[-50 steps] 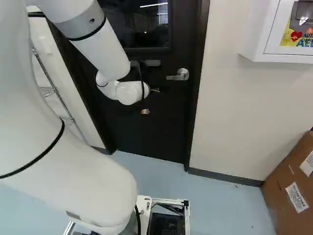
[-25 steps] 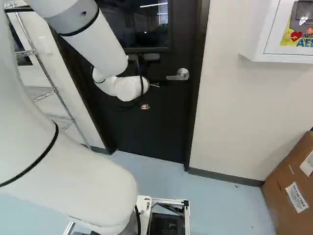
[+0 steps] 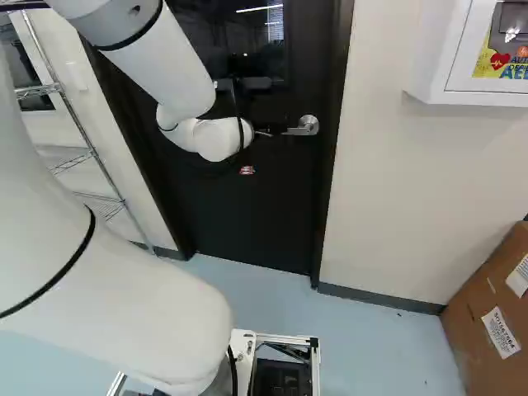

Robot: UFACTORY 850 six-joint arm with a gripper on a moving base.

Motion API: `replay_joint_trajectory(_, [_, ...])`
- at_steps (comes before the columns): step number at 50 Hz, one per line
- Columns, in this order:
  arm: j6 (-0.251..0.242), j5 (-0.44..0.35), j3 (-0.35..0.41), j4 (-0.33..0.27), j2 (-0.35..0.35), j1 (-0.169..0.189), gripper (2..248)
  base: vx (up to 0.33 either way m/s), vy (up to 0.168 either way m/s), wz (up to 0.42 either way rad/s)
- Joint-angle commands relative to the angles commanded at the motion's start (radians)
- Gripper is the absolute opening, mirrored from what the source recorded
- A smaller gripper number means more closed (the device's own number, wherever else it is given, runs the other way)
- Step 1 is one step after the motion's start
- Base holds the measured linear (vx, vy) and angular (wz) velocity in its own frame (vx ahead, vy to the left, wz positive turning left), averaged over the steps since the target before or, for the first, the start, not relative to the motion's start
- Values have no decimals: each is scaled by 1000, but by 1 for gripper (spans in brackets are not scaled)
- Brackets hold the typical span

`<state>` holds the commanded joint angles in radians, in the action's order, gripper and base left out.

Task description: Open the door and move inside

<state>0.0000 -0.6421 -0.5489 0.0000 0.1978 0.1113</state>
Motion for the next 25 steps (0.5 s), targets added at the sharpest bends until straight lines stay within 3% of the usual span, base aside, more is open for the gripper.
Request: replay_joint_trajectory(25, [0, 0, -89, 0, -49, 33, 247, 0, 0, 0])
